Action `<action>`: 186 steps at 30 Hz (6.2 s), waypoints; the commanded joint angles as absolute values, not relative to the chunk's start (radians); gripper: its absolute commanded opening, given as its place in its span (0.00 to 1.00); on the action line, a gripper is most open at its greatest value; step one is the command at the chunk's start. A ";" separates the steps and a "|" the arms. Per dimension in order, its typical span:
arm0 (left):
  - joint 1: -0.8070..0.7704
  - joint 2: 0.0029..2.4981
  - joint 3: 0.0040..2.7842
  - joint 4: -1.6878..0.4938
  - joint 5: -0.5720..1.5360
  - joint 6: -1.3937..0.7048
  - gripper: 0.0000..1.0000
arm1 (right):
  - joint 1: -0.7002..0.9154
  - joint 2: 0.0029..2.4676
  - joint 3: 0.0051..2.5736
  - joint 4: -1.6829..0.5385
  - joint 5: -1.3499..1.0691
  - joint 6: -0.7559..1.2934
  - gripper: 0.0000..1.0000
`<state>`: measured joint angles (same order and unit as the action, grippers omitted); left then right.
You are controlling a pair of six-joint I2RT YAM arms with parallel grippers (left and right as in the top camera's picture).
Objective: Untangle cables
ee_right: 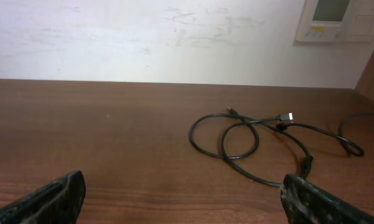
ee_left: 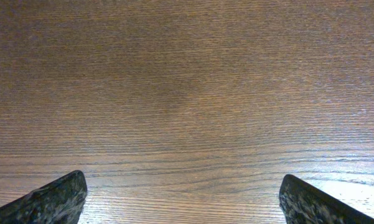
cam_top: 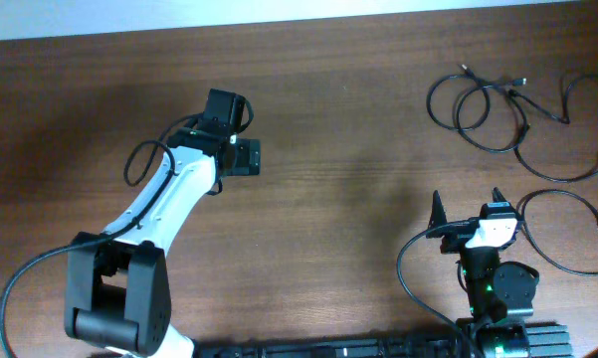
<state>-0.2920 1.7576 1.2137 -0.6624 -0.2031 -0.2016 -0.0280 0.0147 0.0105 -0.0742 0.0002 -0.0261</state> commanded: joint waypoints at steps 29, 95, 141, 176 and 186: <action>-0.282 1.125 0.491 0.476 0.035 0.245 0.99 | -0.019 0.003 0.006 -0.080 0.016 -0.017 0.99; -0.087 0.005 0.009 -0.077 -0.087 -0.067 0.99 | -0.019 0.003 0.006 -0.080 0.016 -0.017 0.99; -0.087 0.005 0.009 -0.077 -0.087 -0.067 0.99 | -0.019 0.003 0.006 -0.080 0.016 -0.017 0.99; -0.087 0.005 0.009 -0.077 -0.087 -0.067 0.99 | -0.019 0.003 0.006 -0.080 0.016 -0.017 0.99; -0.087 0.005 0.009 -0.077 -0.087 -0.067 0.99 | -0.019 0.003 0.006 -0.080 0.016 -0.017 0.99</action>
